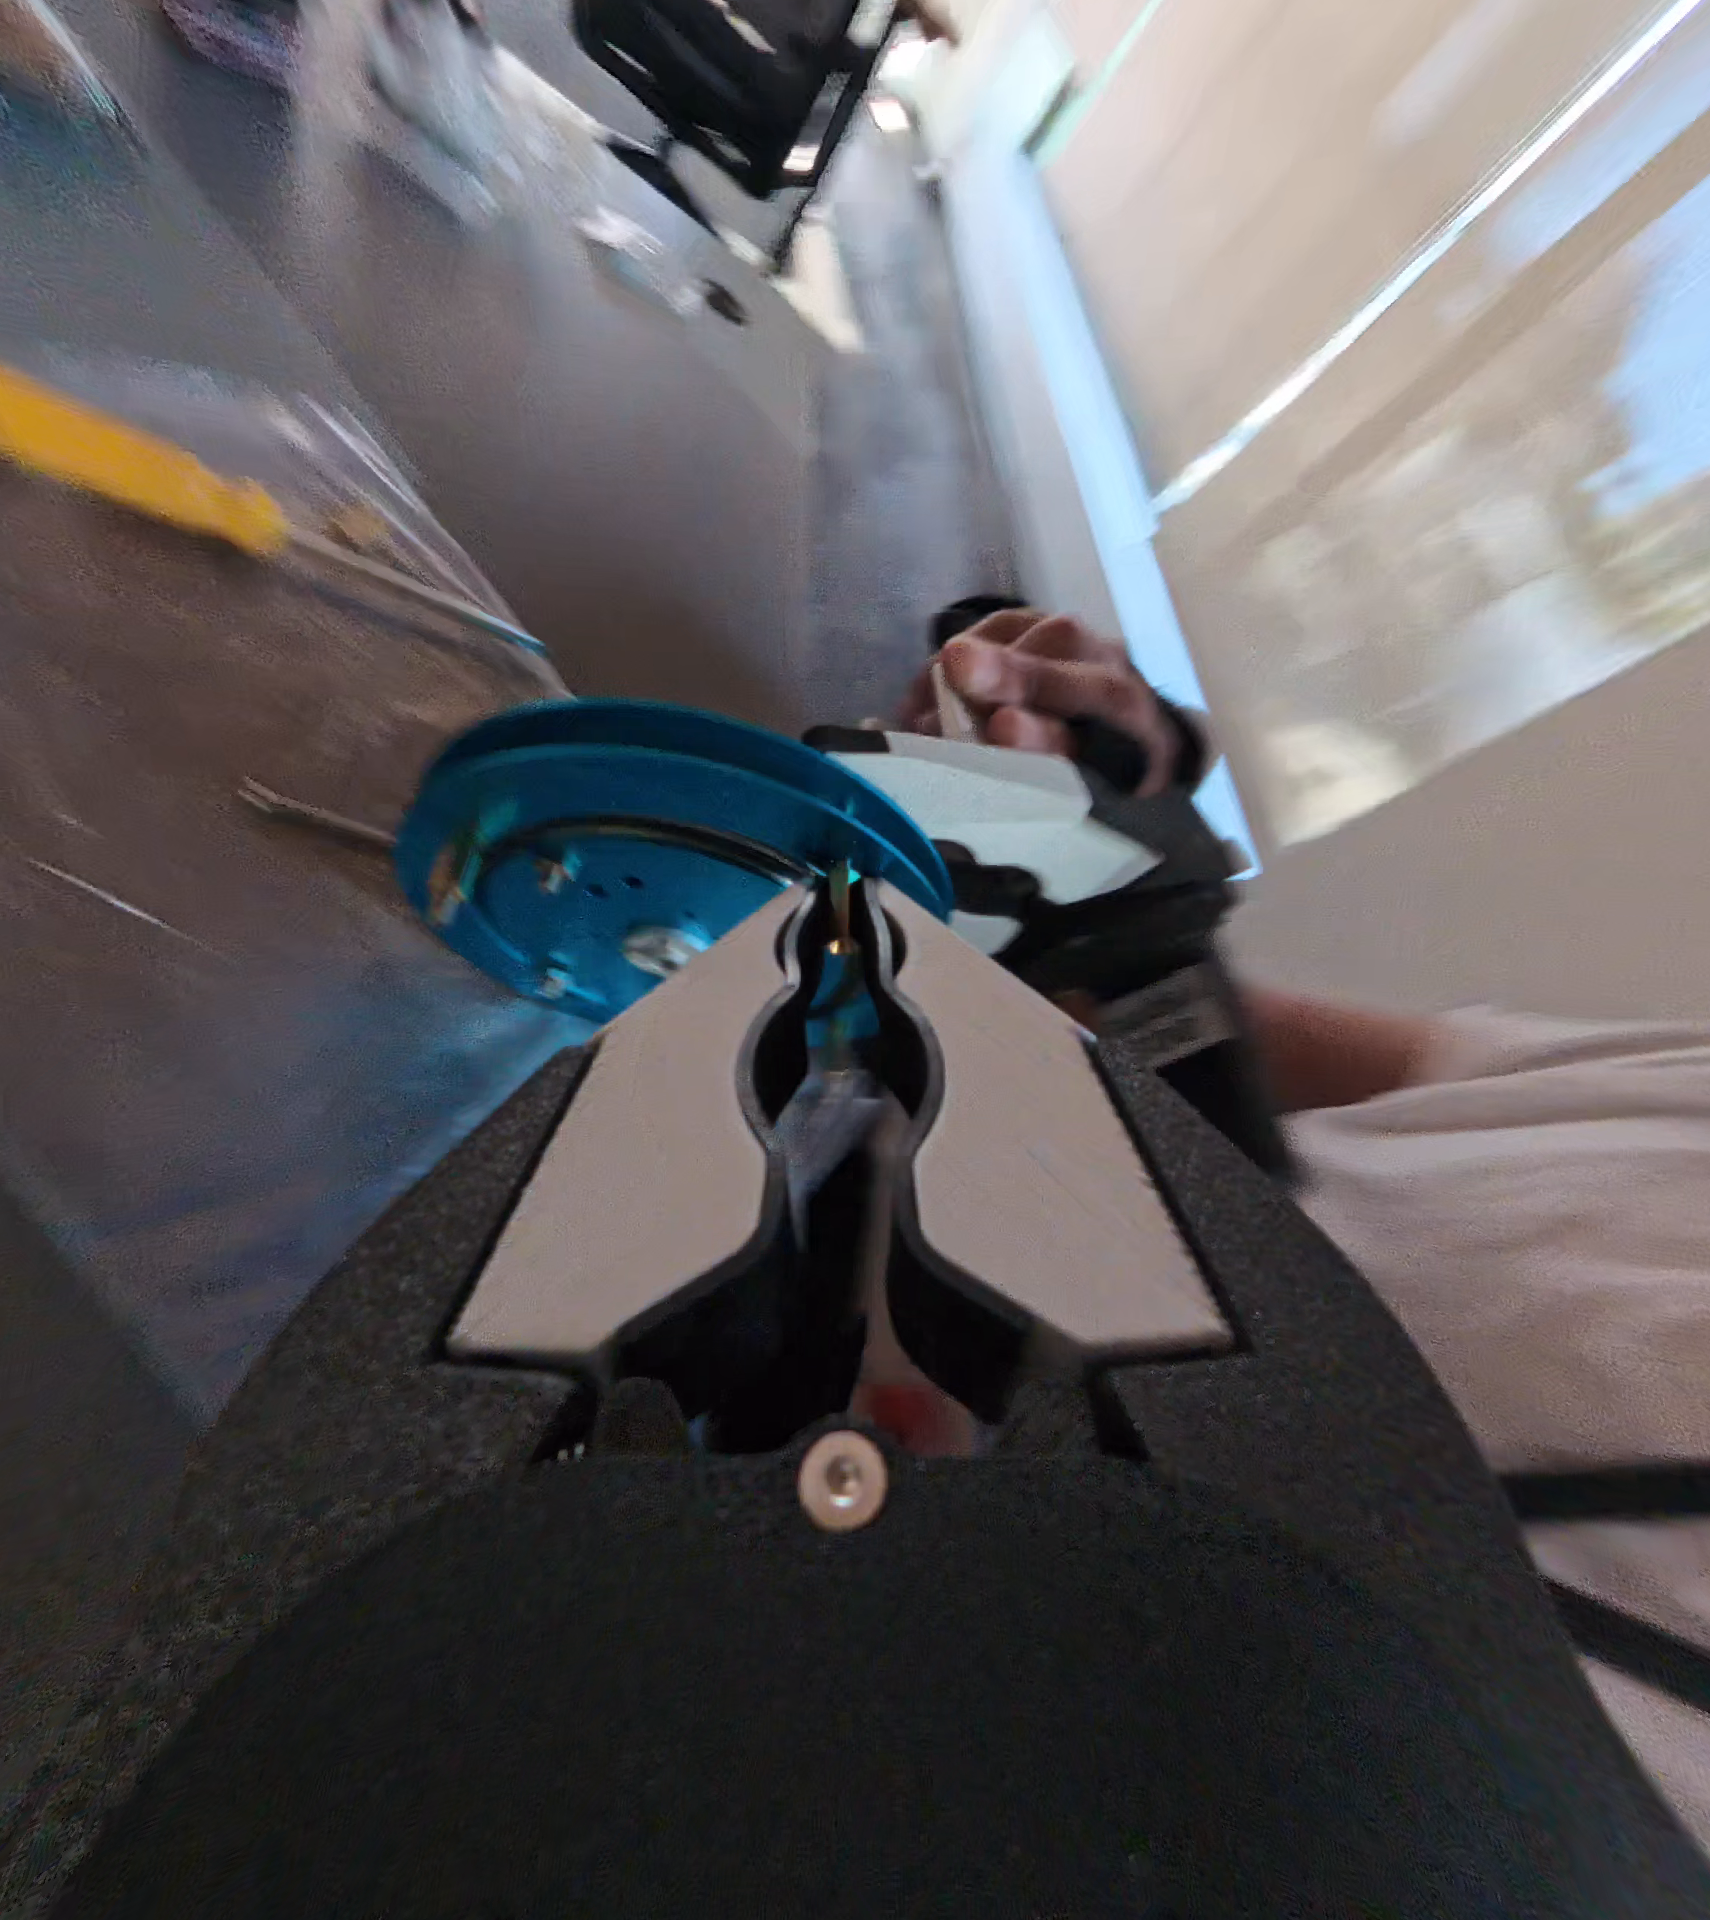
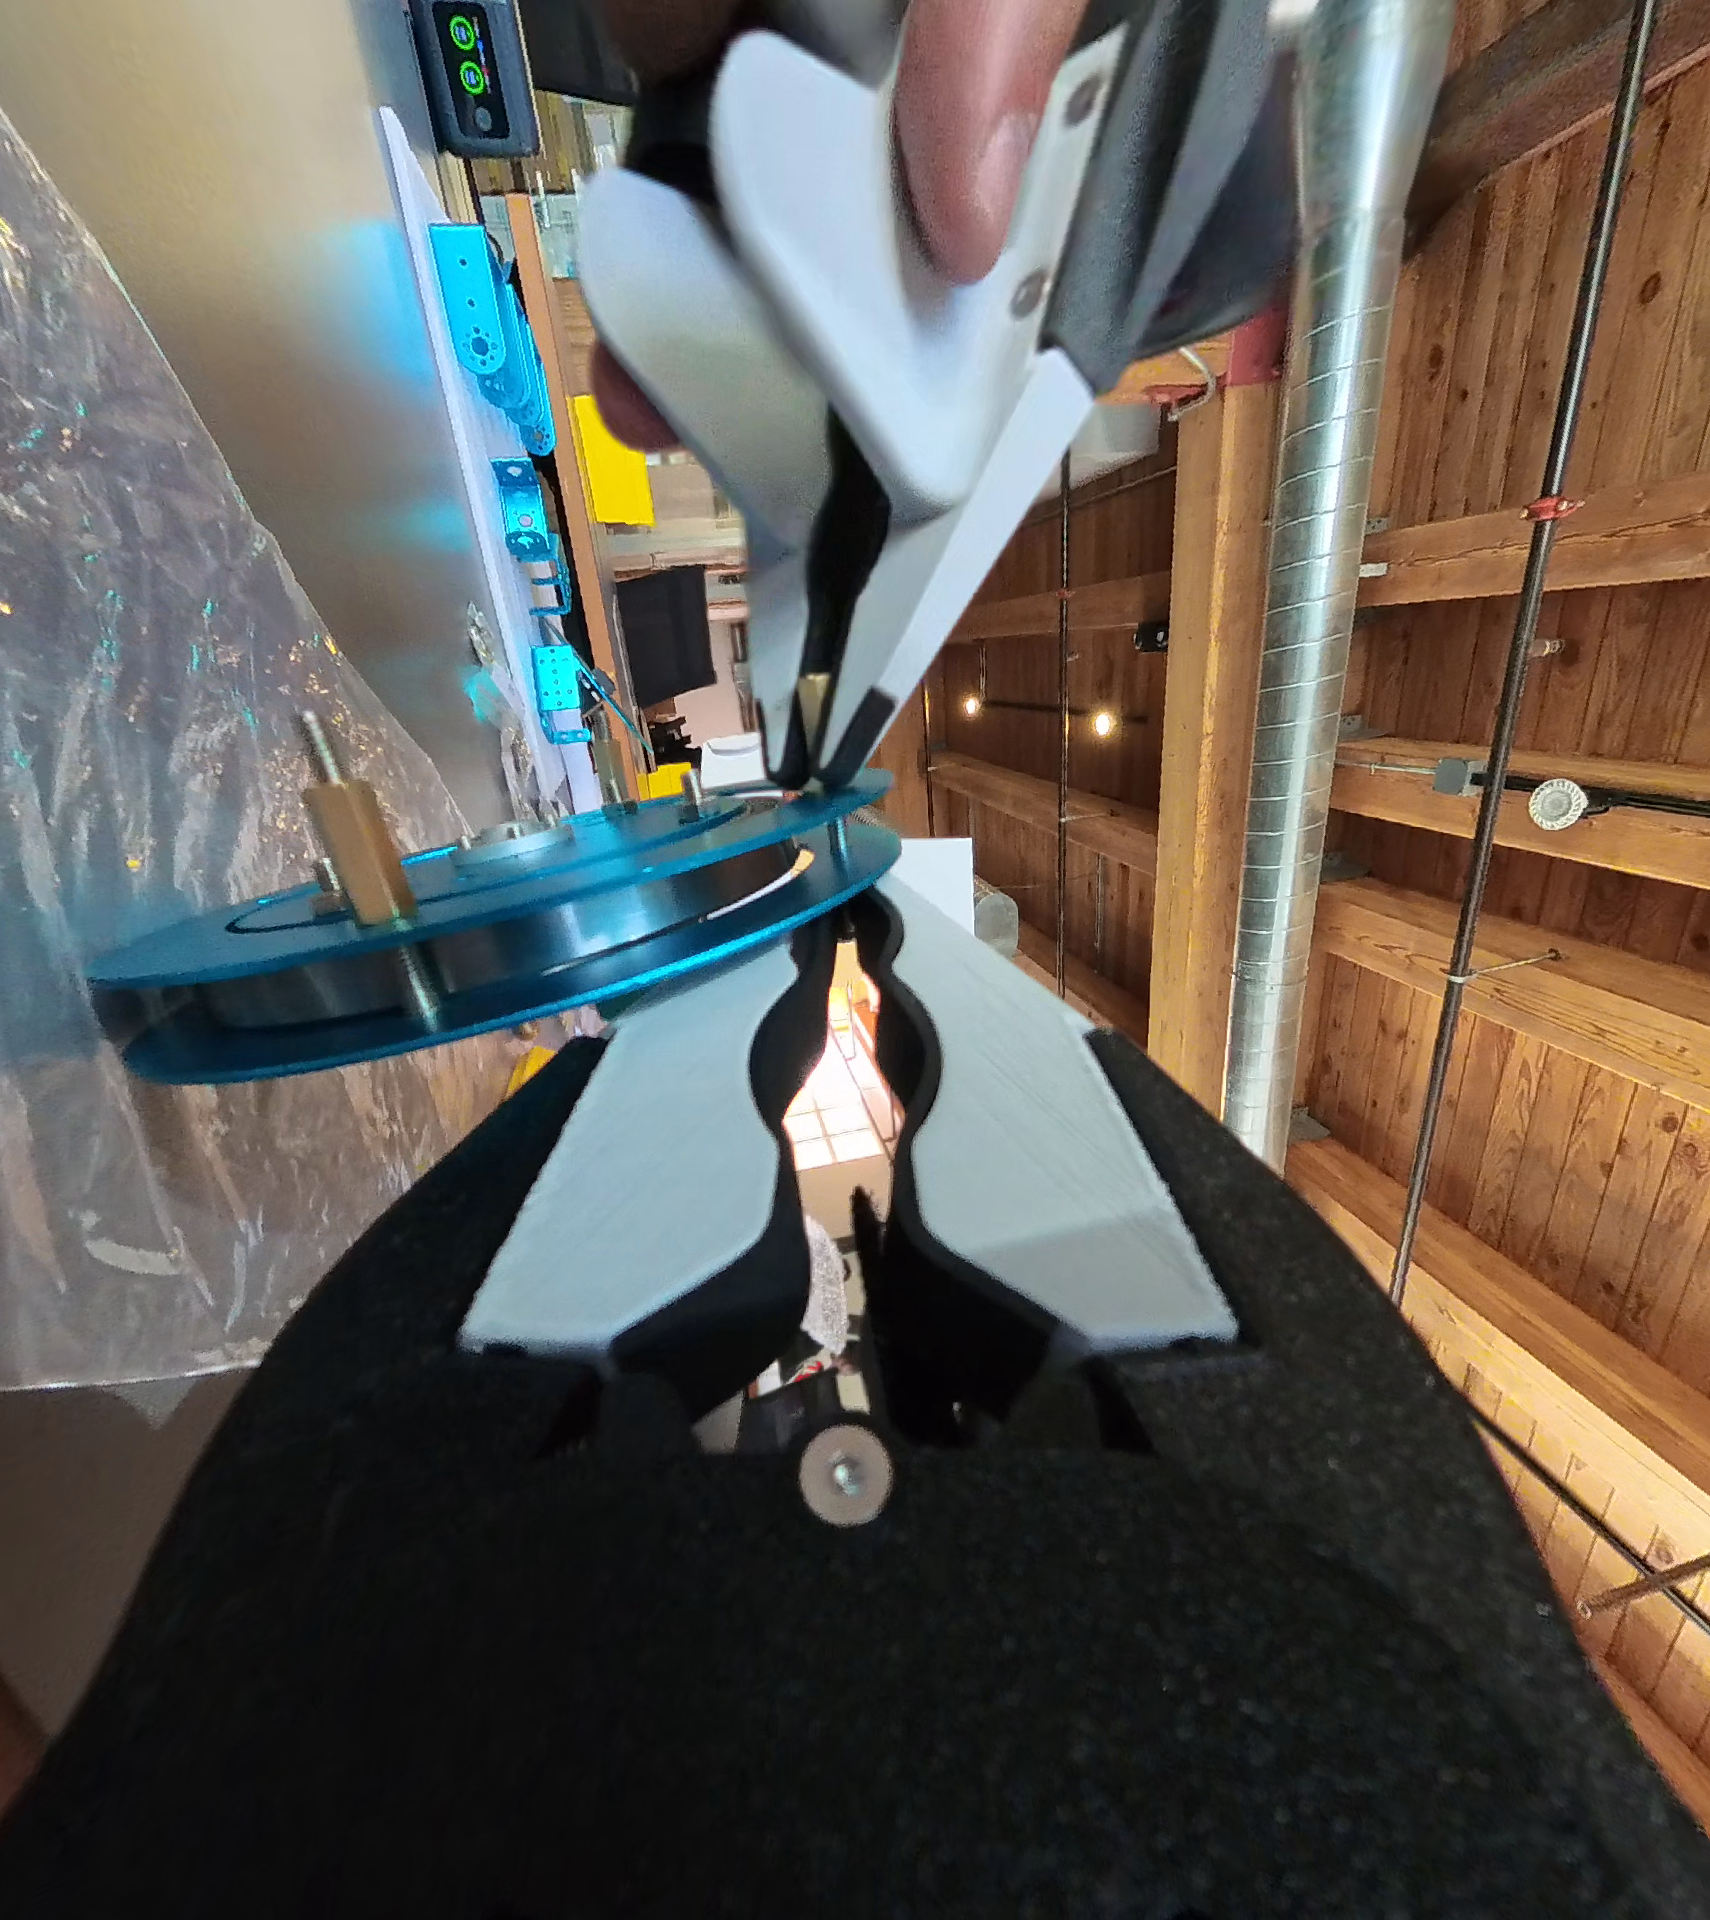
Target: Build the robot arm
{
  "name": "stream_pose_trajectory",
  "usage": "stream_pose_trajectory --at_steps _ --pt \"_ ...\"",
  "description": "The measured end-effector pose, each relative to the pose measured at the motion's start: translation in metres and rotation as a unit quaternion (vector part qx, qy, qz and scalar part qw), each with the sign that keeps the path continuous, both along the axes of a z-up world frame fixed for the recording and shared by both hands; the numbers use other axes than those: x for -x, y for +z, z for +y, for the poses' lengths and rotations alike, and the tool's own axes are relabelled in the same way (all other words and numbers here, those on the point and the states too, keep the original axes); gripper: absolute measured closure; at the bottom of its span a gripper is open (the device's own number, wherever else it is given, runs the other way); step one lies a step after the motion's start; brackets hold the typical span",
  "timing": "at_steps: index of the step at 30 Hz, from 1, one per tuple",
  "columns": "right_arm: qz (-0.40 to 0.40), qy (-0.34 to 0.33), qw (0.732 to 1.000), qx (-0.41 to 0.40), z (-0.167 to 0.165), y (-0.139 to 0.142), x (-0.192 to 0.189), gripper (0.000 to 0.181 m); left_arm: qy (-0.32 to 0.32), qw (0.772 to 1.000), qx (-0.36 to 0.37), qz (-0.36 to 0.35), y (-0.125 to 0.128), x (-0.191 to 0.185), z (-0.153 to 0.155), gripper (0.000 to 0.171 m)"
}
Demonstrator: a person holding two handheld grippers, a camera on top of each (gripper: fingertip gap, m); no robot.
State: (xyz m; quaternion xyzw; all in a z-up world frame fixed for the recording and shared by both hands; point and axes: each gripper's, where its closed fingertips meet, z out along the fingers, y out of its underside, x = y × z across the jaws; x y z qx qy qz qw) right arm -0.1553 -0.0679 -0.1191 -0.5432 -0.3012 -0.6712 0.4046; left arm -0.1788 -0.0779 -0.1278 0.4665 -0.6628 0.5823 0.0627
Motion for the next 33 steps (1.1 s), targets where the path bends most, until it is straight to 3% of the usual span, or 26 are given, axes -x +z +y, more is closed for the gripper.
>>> stream_pose_trajectory --at_steps 1,3,5,6,7,9,11,15,16,17,18,19,20,22,23,24,25,26,28,30,31,32,33 --pt "-0.005 0.003 1.0 0.001 0.001 0.0 0.002 0.18 -0.015 0.998 0.053 0.036 0.001 0.002 0.0 0.167" --pt "-0.006 0.004 1.0 0.002 0.002 0.0 0.005 0.18 -0.028 0.997 0.066 0.012 0.001 0.005 0.003 0.167" --pt "-0.005 -0.006 1.0 0.004 0.002 0.0 0.002 0.18 0.003 0.994 -0.038 -0.103 -0.001 0.001 0.01 0.159" --pt "-0.002 -0.006 1.0 0.004 0.002 0.0 0.001 0.18 0.024 0.974 -0.131 -0.182 -0.003 -0.002 0.016 0.15" --pt "0.001 -0.004 1.0 0.003 0.001 0.0 0.0 0.18 0.039 0.936 -0.231 -0.264 -0.002 -0.002 0.02 0.145" --pt "-0.002 -0.007 1.0 0.003 0.001 0.0 0.001 0.18 0.052 0.814 -0.422 -0.396 0.001 -0.001 0.023 0.147" --pt "-0.002 -0.005 1.0 0.004 0.002 0.0 0.003 0.18 0.046 0.7 -0.538 -0.467 0.001 0.0 0.018 0.15" --pt "-0.001 -0.013 1.0 0.005 0.002 0.0 0.001 0.18 0.047 0.579 -0.639 -0.504 -0.004 -0.01 0.019 0.167" --pt "0.001 -0.015 1.0 0.005 0.001 0.0 -0.001 0.18 0.046 0.566 -0.651 -0.504 -0.003 -0.012 0.019 0.168" --pt "0.003 -0.016 1.0 0.004 0.001 0.0 -0.002 0.18 0.046 0.568 -0.654 -0.497 -0.003 -0.012 0.019 0.168" --pt "0.003 -0.017 1.0 0.003 0.0 0.0 -0.003 0.18 0.046 0.594 -0.642 -0.483 -0.004 -0.013 0.018 0.168" --pt "0.004 -0.017 1.0 0.001 0.0 0.0 -0.004 0.18 0.045 0.645 -0.612 -0.456 -0.005 -0.013 0.016 0.168" --pt "0.006 -0.017 1.0 0.0 -0.001 0.0 -0.004 0.18 0.042 0.72 -0.555 -0.414 -0.007 -0.011 0.013 0.168" --pt "0.009 -0.011 1.0 -0.004 -0.003 -0.001 -0.004 0.18 0.02 0.895 -0.358 -0.266 -0.009 -0.004 0.002 0.168" --pt "0.01 -0.008 1.0 -0.006 -0.004 -0.001 -0.003 0.18 0.005 0.954 -0.242 -0.179 -0.008 -0.001 -0.001 0.168" --pt "0.011 -0.01 1.0 -0.006 -0.005 -0.001 -0.003 0.18 -0.01 0.987 -0.129 -0.095 -0.006 0.001 -0.003 0.168" --pt "0.01 -0.014 1.0 -0.004 -0.004 -0.001 -0.003 0.18 -0.025 0.999 -0.029 -0.021 -0.004 0.002 -0.004 0.168" --pt "0.007 -0.013 1.0 -0.002 -0.004 -0.001 -0.003 0.18 -0.041 0.997 0.05 0.034 -0.002 0.003 -0.005 0.168" --pt "0.01 -0.008 1.0 0.0 -0.003 -0.001 -0.002 0.18 -0.061 0.989 0.119 0.063 0.0 0.005 -0.004 0.167" --pt "0.007 -0.01 1.0 0.003 -0.003 -0.001 -0.003 0.18 -0.057 0.995 0.079 0.001 -0.001 0.005 -0.004 0.166" --pt "0.008 -0.011 1.0 0.003 -0.003 -0.001 -0.003 0.18 -0.044 0.997 0.014 -0.06 -0.004 0.002 -0.002 0.165" --pt "0.01 -0.012 1.0 0.003 -0.002 -0.001 -0.004 0.18 -0.018 0.988 -0.079 -0.135 -0.007 -0.004 0.003 0.154" --pt "0.01 -0.014 1.0 0.004 -0.002 -0.001 -0.005 0.18 0.008 0.959 -0.182 -0.219 -0.007 -0.01 0.01 0.143"
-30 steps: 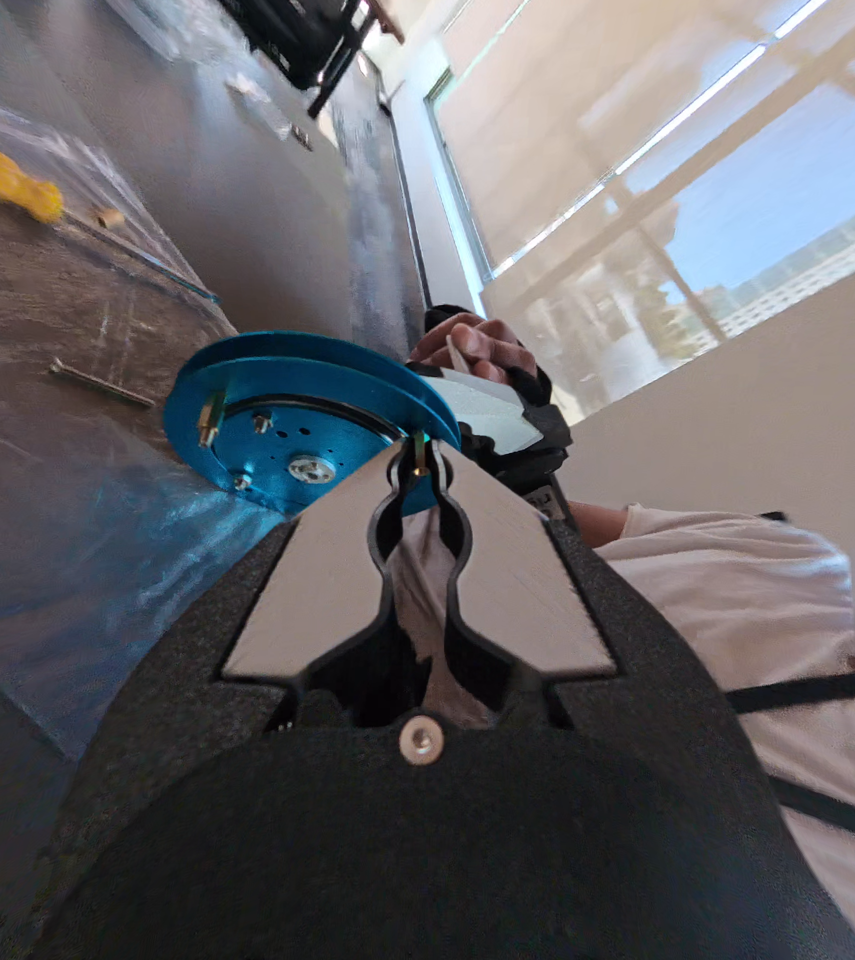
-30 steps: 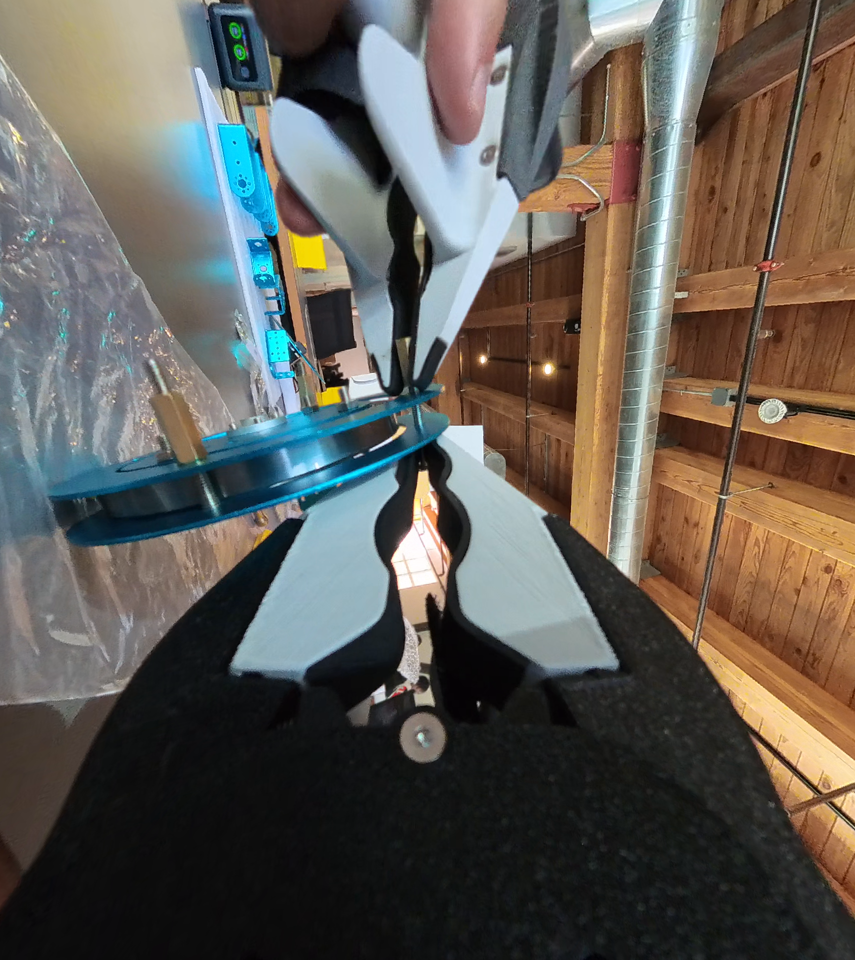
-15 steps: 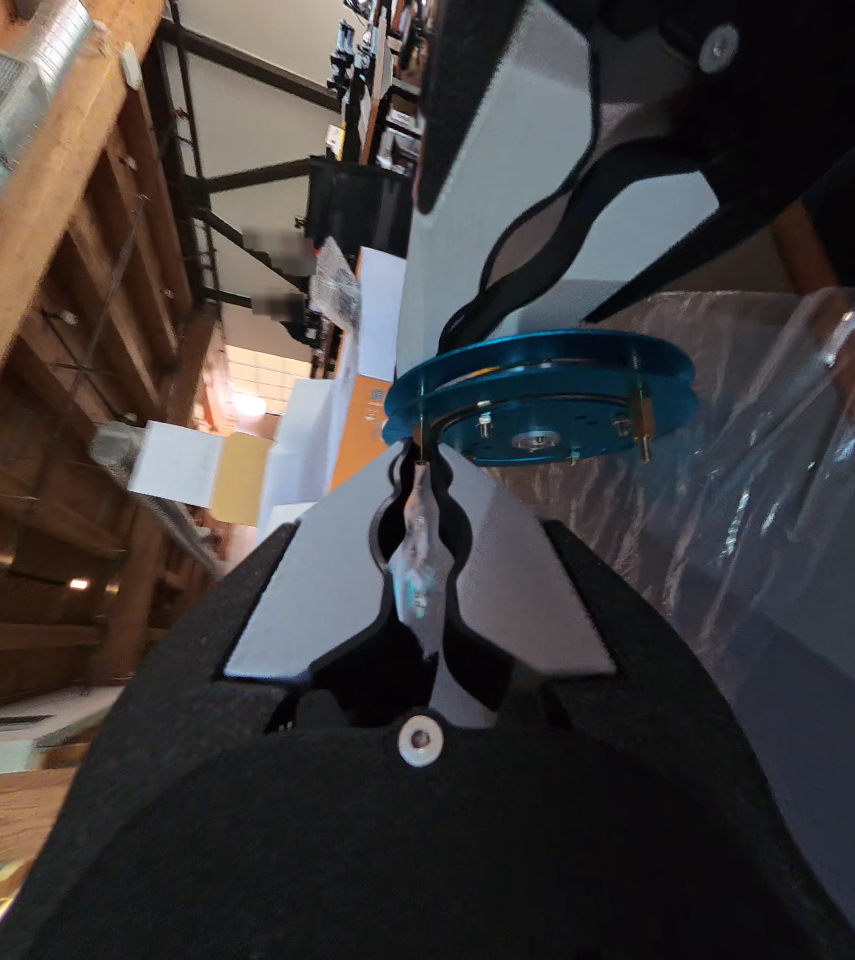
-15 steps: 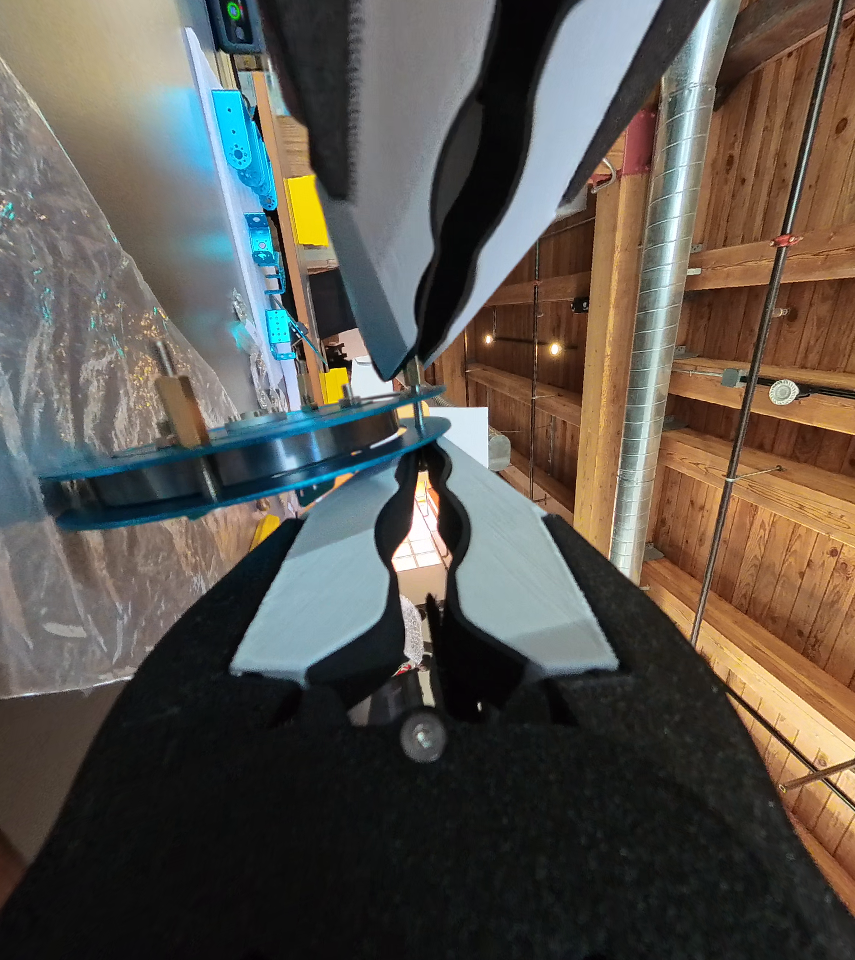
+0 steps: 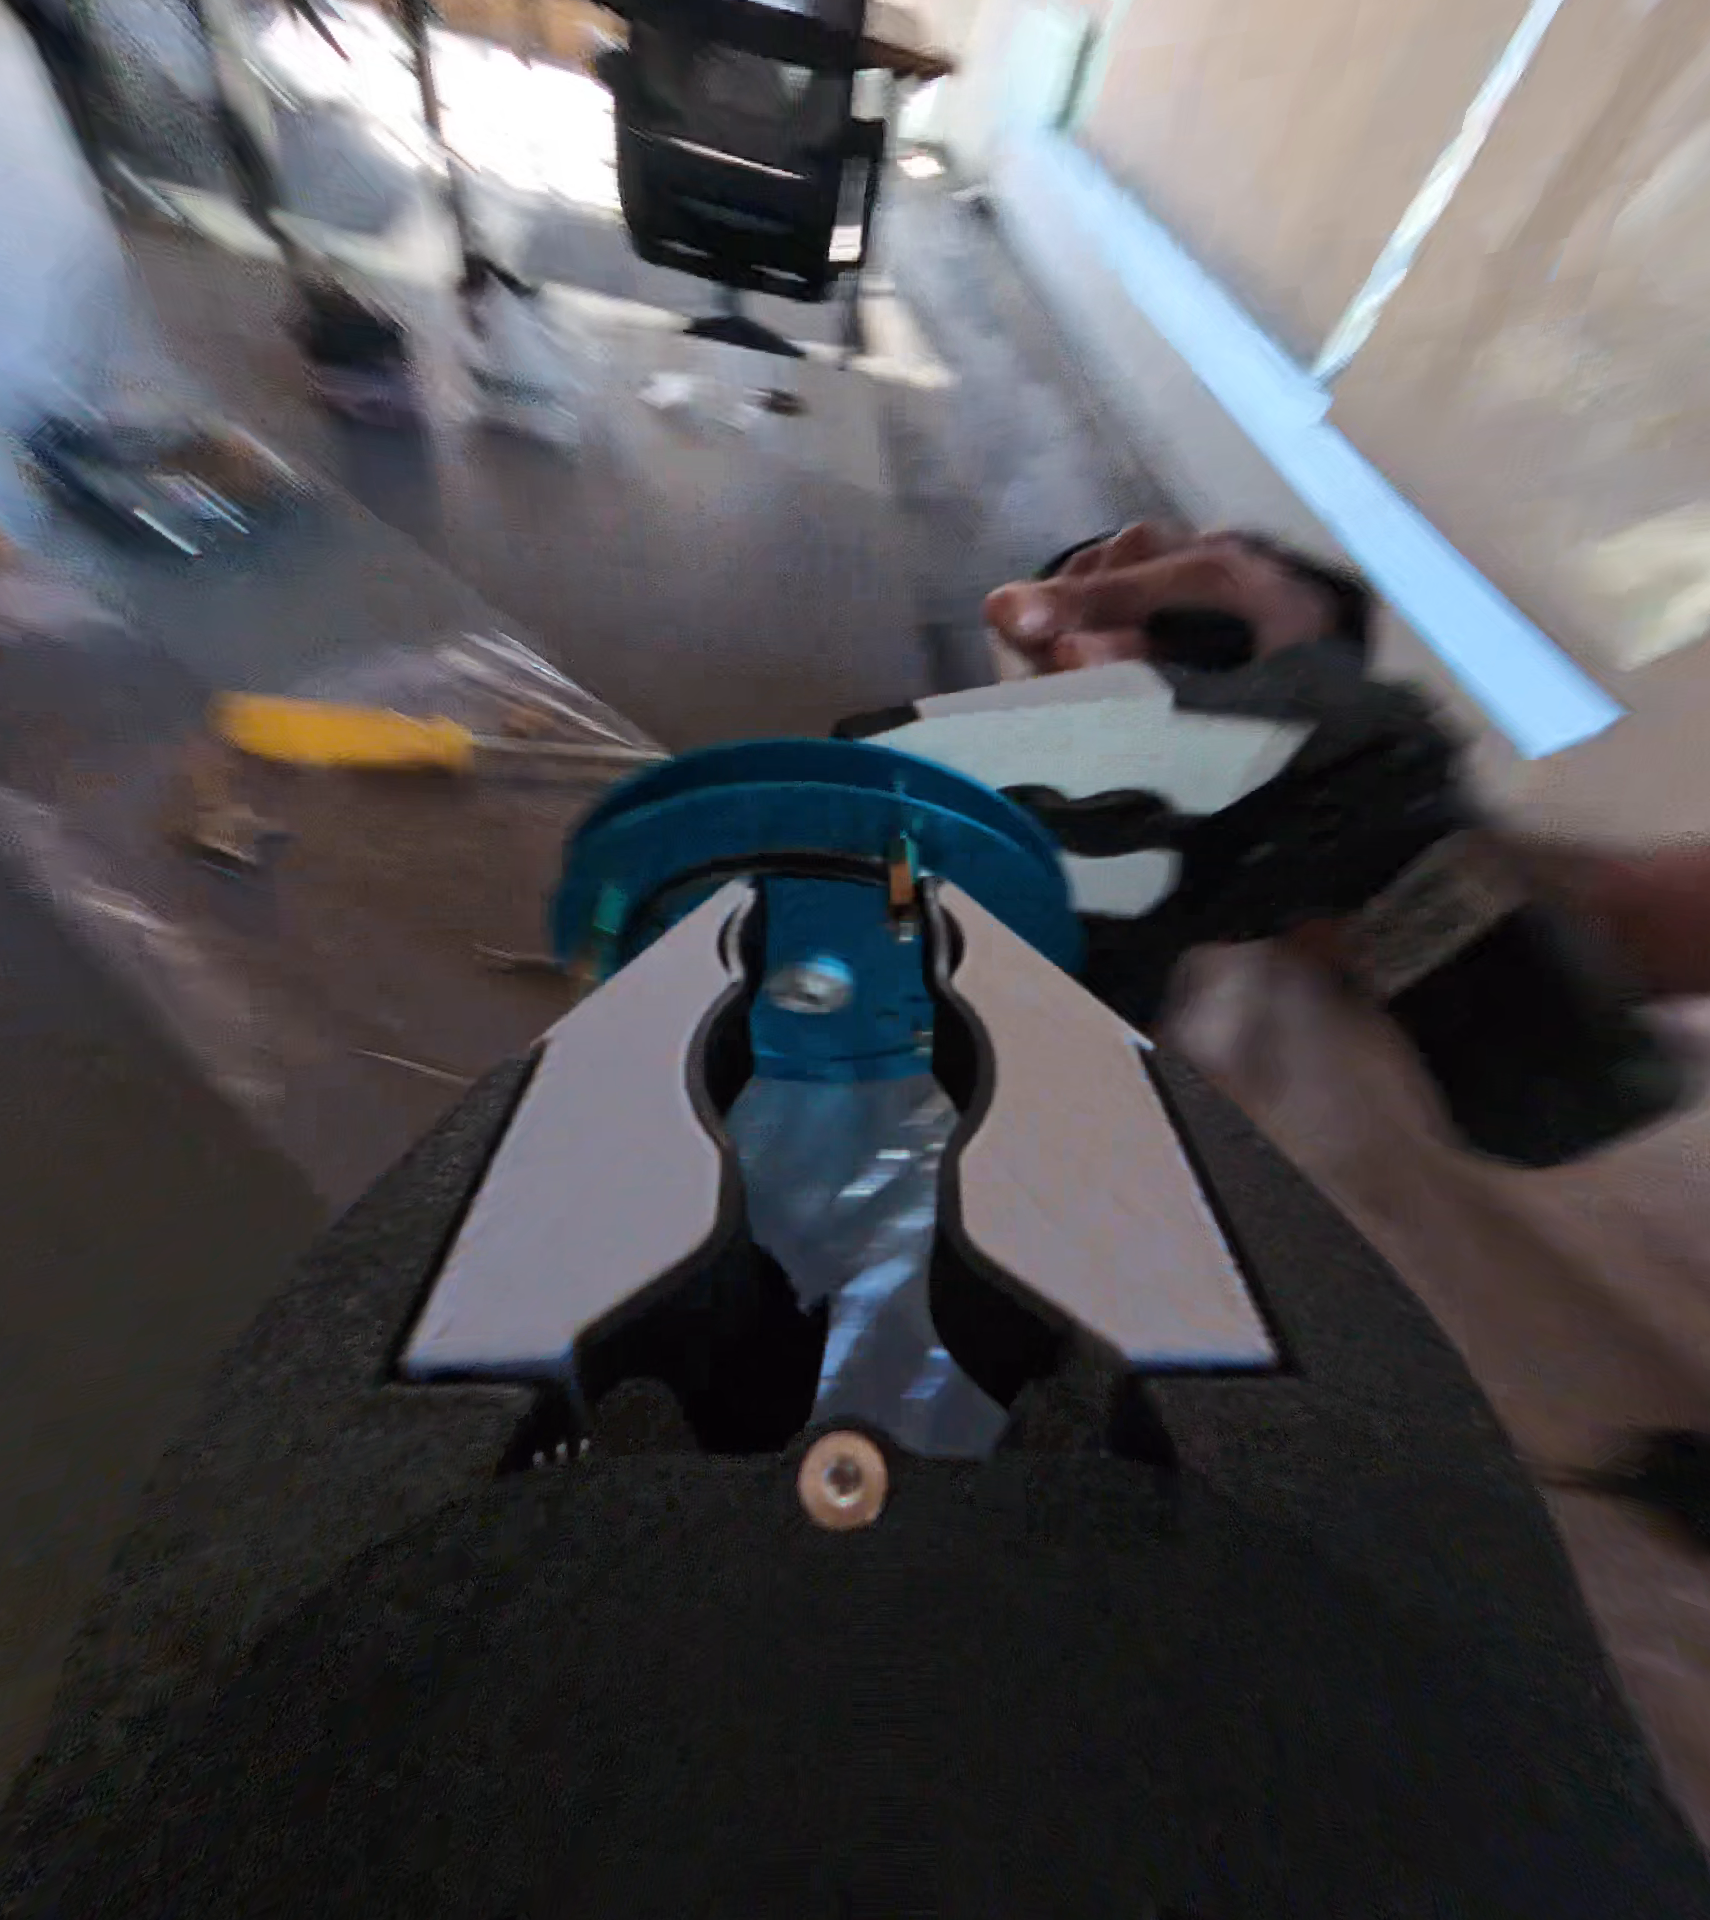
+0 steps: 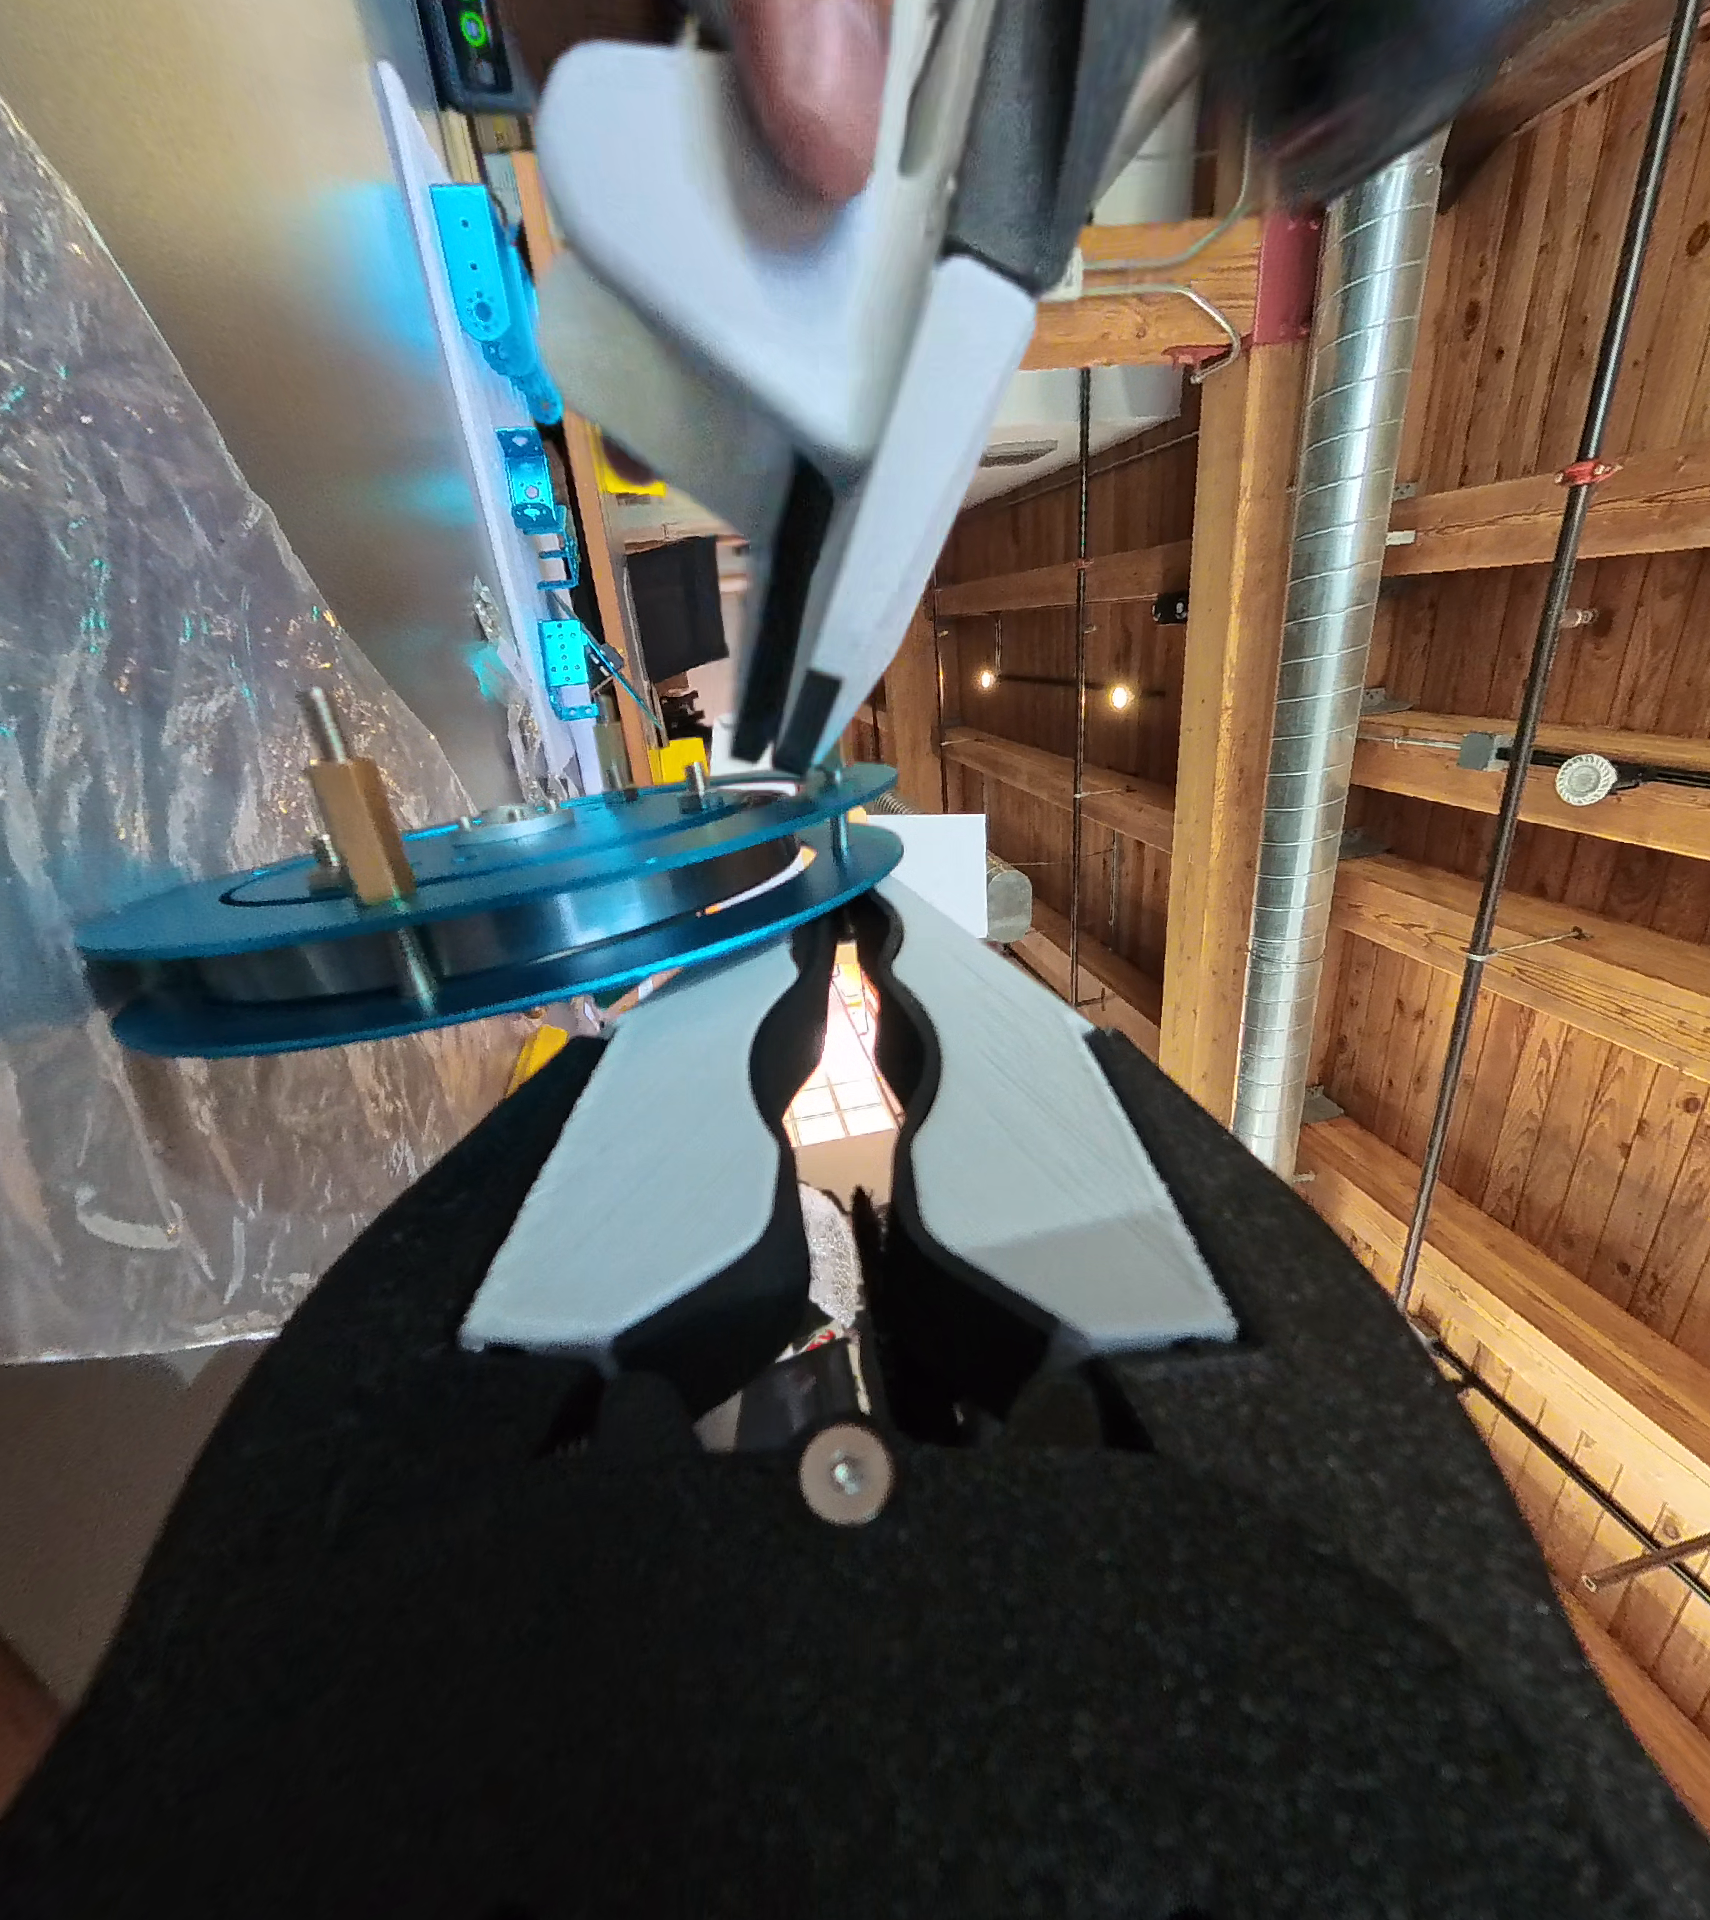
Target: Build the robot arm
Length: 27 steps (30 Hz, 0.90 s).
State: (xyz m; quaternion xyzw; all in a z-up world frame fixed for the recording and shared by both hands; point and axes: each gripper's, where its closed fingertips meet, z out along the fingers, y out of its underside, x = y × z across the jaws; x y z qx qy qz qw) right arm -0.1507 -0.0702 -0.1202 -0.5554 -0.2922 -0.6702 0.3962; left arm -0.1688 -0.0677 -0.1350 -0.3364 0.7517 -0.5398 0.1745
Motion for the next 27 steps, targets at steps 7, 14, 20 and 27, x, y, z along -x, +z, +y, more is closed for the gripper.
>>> stream_pose_trajectory --at_steps 7,14,20,27 --pt "0.003 -0.008 1.0 0.0 -0.001 0.0 -0.002 0.18 0.08 0.805 -0.461 -0.363 0.005 0.0 -0.003 0.167" --pt "0.005 -0.001 1.0 -0.006 -0.004 0.0 -0.001 0.18 0.038 0.998 -0.032 0.025 0.007 0.005 -0.014 0.168" --pt "0.006 0.002 1.0 -0.005 -0.006 0.0 -0.002 0.18 -0.046 0.905 0.335 0.257 0.013 0.006 -0.015 0.166" --pt "0.003 -0.006 1.0 -0.001 -0.003 0.0 -0.001 0.18 0.043 0.963 -0.207 -0.168 -0.002 0.007 -0.004 0.167"
